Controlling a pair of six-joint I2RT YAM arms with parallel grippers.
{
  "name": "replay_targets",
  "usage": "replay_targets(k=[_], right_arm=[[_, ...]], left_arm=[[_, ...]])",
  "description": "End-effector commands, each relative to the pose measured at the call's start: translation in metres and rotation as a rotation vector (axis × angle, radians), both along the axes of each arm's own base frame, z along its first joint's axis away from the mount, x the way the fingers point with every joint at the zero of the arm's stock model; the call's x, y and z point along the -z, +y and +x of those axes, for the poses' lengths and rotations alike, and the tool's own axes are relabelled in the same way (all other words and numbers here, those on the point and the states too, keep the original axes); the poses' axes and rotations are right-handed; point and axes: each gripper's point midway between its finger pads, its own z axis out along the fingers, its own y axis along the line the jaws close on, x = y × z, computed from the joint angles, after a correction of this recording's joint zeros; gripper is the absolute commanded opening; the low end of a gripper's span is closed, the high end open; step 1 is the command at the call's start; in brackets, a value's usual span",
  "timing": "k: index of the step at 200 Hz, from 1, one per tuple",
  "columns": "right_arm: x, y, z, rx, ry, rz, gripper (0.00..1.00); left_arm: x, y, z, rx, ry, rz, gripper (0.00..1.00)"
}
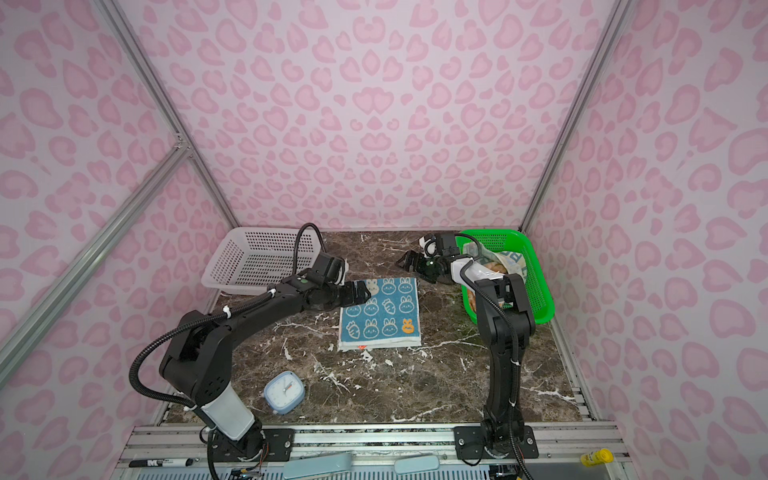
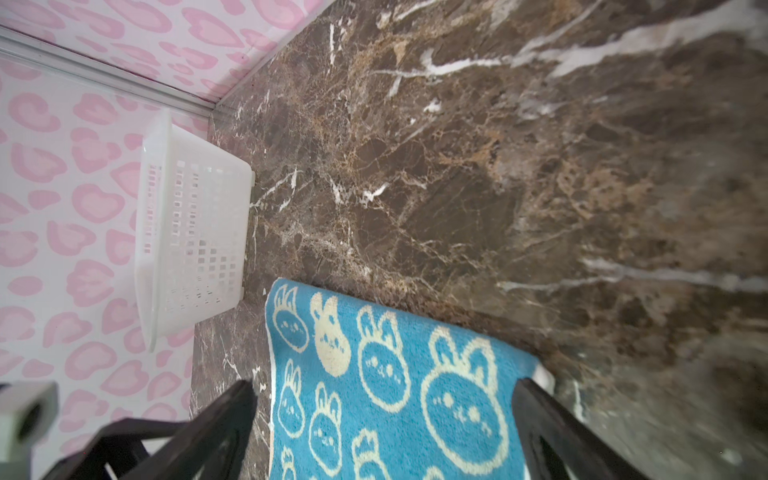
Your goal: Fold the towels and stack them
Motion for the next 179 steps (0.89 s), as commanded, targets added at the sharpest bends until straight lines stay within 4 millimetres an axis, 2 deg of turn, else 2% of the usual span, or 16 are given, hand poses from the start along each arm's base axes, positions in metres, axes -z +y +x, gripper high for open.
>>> replay_targets(k=[1, 13, 16, 32, 67, 91, 125, 156, 179], right_arm=[[0.001, 0.005, 0.001, 0.022, 0.015, 0.053, 0.98], [0.005, 0.006, 0.003, 0.035, 0.027, 0.069, 0.98], [0.005, 0.006, 0.004, 0.038, 0.027, 0.075, 0.98], [0.012, 0.010, 0.006, 0.046, 0.045, 0.108, 0.98], [0.033, 0.012, 0.006, 0.051, 0.086, 0.122, 0.98], [0.046, 0.010, 0.002, 0.042, 0.108, 0.095, 0.98], [0.059, 0.004, -0.004, 0.027, 0.130, 0.048, 0.98], [0.067, -0.007, -0.010, 0.023, 0.143, 0.000, 0.98], [0.066, -0.012, -0.014, 0.016, 0.138, -0.021, 0.98]], left_arm=[[-0.004, -0.007, 0.025, -0.044, 0.029, -0.101, 0.98], [0.006, -0.010, 0.035, -0.064, 0.056, -0.116, 0.98], [0.000, -0.013, 0.043, -0.068, 0.043, -0.129, 0.98], [0.008, -0.020, 0.057, -0.086, 0.062, -0.155, 0.98], [0.026, -0.022, 0.076, -0.118, 0.071, -0.148, 0.98], [0.048, -0.013, 0.082, -0.132, 0.097, -0.110, 0.98], [0.077, 0.010, 0.082, -0.165, 0.132, -0.034, 0.98], [0.085, 0.034, 0.079, -0.200, 0.128, 0.057, 0.98], [0.082, 0.039, 0.079, -0.193, 0.110, 0.088, 0.98]])
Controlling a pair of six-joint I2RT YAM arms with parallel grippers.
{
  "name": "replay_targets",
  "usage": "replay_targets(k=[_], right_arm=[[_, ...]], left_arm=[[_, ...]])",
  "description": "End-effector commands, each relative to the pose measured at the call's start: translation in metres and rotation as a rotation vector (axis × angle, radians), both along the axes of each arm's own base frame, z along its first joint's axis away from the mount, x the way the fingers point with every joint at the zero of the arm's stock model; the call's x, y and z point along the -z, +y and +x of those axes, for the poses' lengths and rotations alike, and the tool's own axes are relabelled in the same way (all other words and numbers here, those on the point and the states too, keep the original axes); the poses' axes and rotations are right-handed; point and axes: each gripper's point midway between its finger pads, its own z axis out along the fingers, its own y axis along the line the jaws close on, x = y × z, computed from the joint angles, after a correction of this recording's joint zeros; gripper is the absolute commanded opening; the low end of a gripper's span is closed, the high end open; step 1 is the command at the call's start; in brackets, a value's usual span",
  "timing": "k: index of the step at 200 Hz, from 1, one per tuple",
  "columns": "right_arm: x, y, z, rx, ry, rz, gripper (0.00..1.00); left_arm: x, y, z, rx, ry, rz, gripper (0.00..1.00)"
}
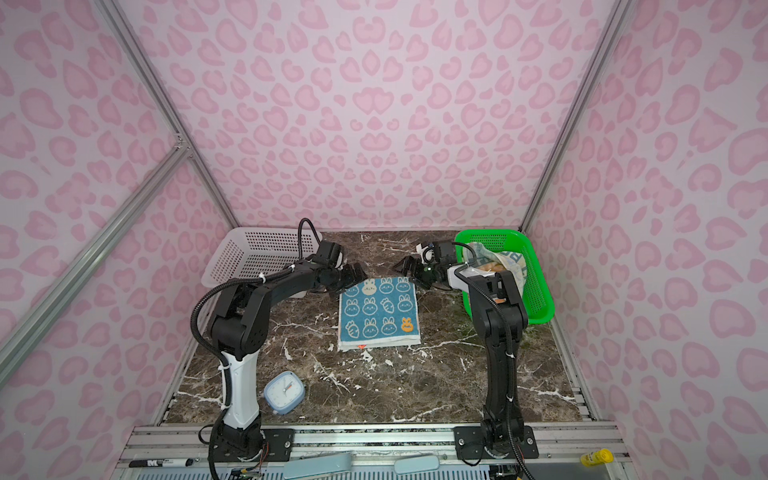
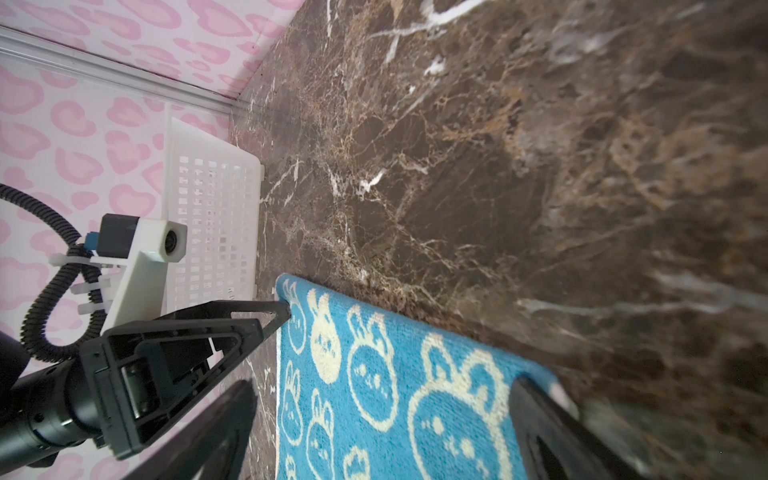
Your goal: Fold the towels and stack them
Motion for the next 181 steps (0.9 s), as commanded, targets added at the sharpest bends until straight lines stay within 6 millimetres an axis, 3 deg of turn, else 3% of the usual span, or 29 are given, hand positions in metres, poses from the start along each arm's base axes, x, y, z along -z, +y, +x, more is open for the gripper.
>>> replay_targets(k=[1, 33, 62, 81, 86, 106, 151, 181], right_arm=[[0.031, -0.019, -0.019, 0.021, 0.106, -0.107, 0.98], [0.009, -0.019, -0.023, -0.017, 0.054, -0.133, 0.98], [-0.014, -0.035, -0.020, -0.021, -0.016, -0.255, 0.98], [-0.001, -0.050, -0.022, -0.027, 0.011, -0.372, 0.98], [-0.008, -0.051, -0.013, -0.024, -0.014, -0.386, 0.98], [0.002, -0.053, -0.013, -0.041, -0.004, -0.418, 0.95], [0.023, -0.053, -0.013, -0.070, 0.025, -0.452, 0.69], [0.032, -0.047, -0.013, -0.091, 0.037, -0.456, 0.61]], left_arm=[[0.008, 0.020, -0.007, -0.016, 0.019, 0.104, 0.98], [-0.010, 0.005, -0.008, 0.027, -0.025, 0.047, 0.98], [-0.037, -0.006, -0.009, 0.080, -0.098, 0.046, 0.98], [-0.051, -0.011, -0.011, 0.095, -0.133, 0.049, 0.98], [-0.054, -0.012, -0.012, 0.099, -0.140, 0.047, 0.98], [-0.060, -0.018, -0.017, 0.116, -0.151, 0.049, 0.98], [-0.054, -0.018, -0.024, 0.116, -0.138, 0.055, 0.98], [-0.050, -0.017, -0.028, 0.117, -0.130, 0.056, 0.98]])
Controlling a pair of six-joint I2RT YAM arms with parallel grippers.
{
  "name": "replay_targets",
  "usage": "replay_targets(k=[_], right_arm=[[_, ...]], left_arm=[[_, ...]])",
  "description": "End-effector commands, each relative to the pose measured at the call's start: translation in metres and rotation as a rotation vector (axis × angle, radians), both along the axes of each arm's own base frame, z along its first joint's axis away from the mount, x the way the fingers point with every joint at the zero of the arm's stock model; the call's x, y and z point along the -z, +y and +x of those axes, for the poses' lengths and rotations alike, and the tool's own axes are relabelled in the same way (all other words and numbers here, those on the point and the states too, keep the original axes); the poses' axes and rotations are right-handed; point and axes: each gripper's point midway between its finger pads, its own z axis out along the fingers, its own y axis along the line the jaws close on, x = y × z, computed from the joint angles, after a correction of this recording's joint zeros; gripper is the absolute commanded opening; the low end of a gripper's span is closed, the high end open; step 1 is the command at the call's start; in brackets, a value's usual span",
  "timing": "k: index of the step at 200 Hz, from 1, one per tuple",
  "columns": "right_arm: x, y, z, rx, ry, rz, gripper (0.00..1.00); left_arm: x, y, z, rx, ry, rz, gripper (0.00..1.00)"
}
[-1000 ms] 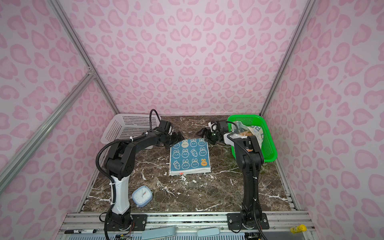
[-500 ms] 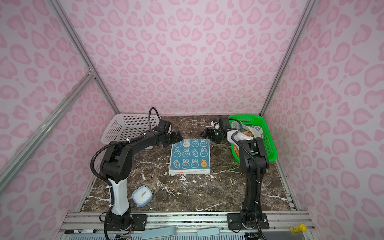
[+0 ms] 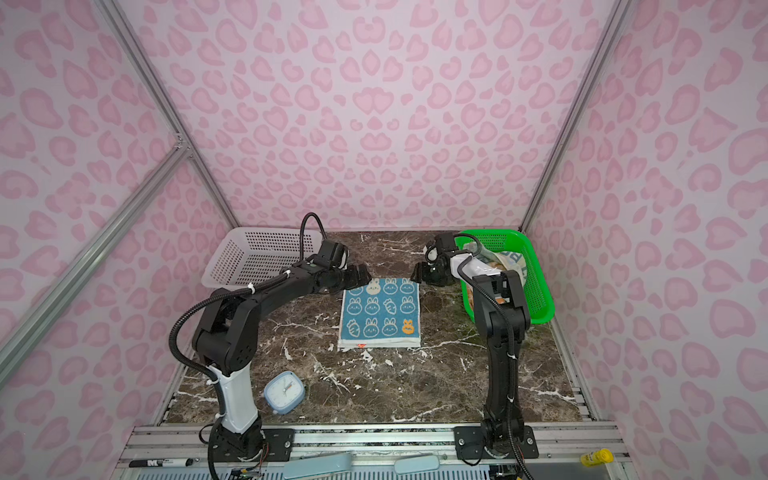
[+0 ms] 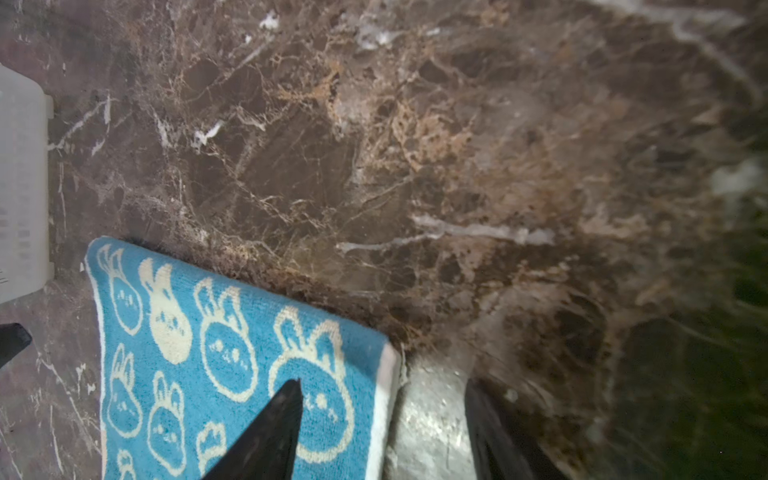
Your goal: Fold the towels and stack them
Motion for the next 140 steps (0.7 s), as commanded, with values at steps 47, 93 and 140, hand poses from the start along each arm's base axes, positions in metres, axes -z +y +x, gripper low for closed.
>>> replay_targets(k=[47, 93, 140], right_arm=[[0.025, 0.006, -0.010, -0.039, 0.059, -0.029, 0.41], [0.028, 0.006, -0.010, -0.036, 0.066, -0.031, 0.20], [0.029, 0.006, -0.007, -0.034, 0.069, -0.029, 0.16]], left_arm=[[0.001, 0.002, -0.002, -0.003, -0.011, 0.006, 0.98], [0.004, 0.003, -0.004, -0.008, -0.003, 0.009, 0.98], [0.010, 0.004, -0.006, -0.004, 0.010, 0.021, 0.98]])
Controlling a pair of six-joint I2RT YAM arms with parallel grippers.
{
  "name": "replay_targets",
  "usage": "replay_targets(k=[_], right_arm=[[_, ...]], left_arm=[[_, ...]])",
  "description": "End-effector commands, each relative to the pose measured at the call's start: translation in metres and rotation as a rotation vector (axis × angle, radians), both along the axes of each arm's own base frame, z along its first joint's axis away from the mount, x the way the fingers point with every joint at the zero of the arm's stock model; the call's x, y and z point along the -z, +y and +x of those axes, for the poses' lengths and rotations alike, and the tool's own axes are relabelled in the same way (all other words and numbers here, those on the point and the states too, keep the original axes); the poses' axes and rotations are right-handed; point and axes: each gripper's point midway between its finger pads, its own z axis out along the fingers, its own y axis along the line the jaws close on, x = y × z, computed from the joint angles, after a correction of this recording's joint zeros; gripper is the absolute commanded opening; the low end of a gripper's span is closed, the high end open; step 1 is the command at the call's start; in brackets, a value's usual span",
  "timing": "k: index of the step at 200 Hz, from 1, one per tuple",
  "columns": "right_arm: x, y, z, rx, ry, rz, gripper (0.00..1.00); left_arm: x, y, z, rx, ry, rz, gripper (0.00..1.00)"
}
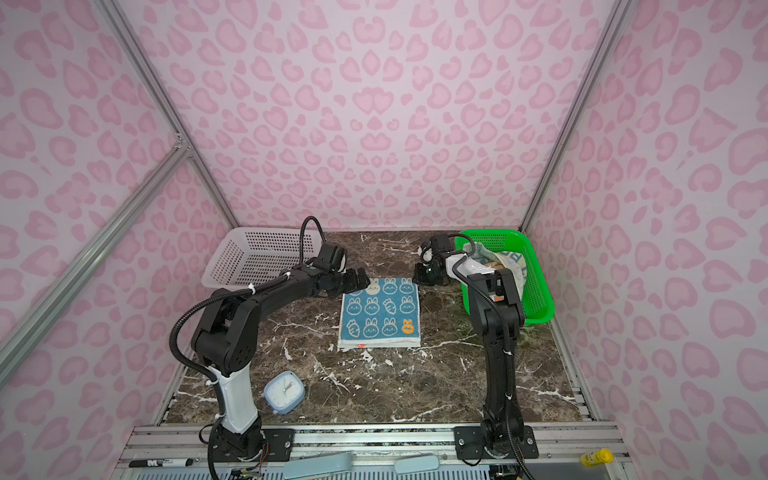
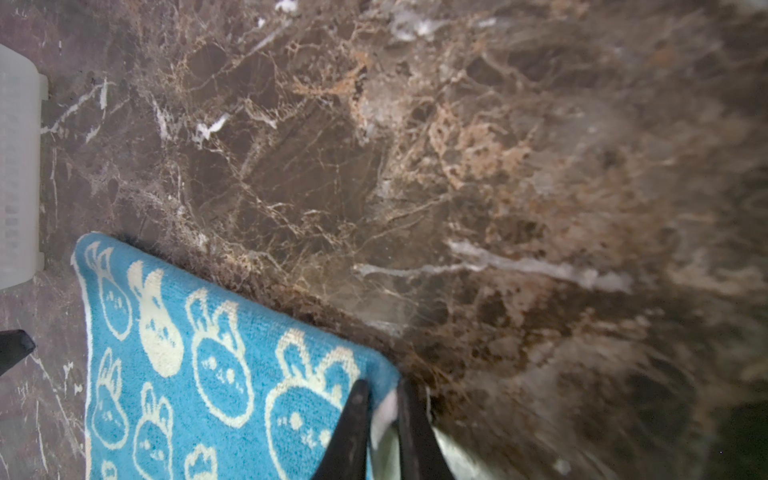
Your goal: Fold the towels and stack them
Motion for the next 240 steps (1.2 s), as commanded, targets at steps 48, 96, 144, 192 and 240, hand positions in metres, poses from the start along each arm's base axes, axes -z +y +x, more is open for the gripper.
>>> replay_targets(k=[48, 96, 144, 192, 240], right_arm=[[0.013, -0.009, -0.012, 0.012, 0.065, -0.034, 0.05], [0.011, -0.008, -0.012, 0.011, 0.062, -0.028, 0.00], [0.013, -0.009, -0.012, 0.010, 0.066, -0.031, 0.00], [0.012, -0.009, -0.011, 0.013, 0.066, -0.026, 0.00], [0.014, -0.009, -0.012, 0.015, 0.072, -0.025, 0.00]], left_arm=[[0.002, 0.027, 0.017, -0.073, 0.013, 0.045, 0.98], [0.020, 0.041, 0.042, -0.048, 0.056, 0.138, 0.99], [0.037, 0.039, 0.054, -0.020, 0.077, 0.168, 0.76], [0.061, 0.051, 0.049, -0.023, 0.124, 0.203, 0.59], [0.067, 0.049, 0.048, 0.008, 0.129, 0.202, 0.45]])
